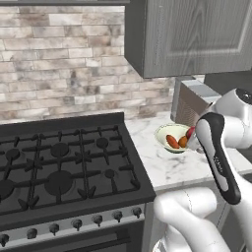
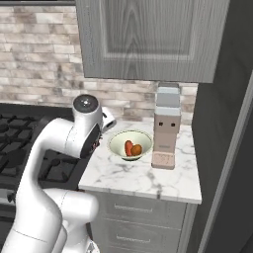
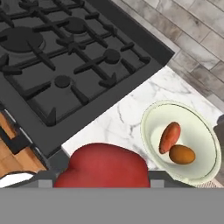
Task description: Take the sweet potato, bell pepper, and mango from the freezer and place them in the bowl on the counter.
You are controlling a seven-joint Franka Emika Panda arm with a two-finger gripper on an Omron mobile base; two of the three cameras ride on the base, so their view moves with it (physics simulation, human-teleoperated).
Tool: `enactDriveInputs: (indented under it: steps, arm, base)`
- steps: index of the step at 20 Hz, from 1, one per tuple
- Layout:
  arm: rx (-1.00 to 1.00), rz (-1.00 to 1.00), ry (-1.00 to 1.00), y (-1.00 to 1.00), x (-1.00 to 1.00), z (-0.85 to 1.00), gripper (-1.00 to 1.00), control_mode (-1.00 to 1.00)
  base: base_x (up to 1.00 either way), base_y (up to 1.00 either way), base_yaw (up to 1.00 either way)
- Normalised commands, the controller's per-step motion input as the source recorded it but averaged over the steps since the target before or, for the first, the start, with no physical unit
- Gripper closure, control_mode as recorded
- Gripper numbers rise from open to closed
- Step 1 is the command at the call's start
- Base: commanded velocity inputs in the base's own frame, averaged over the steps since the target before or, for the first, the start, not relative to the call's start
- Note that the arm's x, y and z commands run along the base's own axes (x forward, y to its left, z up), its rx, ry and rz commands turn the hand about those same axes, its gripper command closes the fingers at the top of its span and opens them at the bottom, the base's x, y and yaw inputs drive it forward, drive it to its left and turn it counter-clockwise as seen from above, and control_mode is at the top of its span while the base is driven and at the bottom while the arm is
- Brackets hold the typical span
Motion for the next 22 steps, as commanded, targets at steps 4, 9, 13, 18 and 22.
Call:
enactDriveInputs:
  steps: [4,9,13,18,22]
  arm:
    - [0.0,-0.04,0.0,-0.04,0.51,-0.4,1.0,-1.0]
    - [0.01,-0.02,0.0,-0.15,0.55,-0.38,1.0,-1.0]
    - [0.02,-0.01,0.0,-0.2,0.5,-0.35,1.0,-1.0]
    - [0.0,-0.04,0.04,-0.1,0.71,-0.32,1.0,-1.0]
    - [0.0,-0.06,0.0,-0.1,0.64,-0.3,1.0,-1.0]
  base:
    - [0.0,0.0,0.0]
    - [0.0,0.0,0.0]
    - [0.0,0.0,0.0]
    - [0.0,0.0,0.0]
    - [0.0,0.0,0.0]
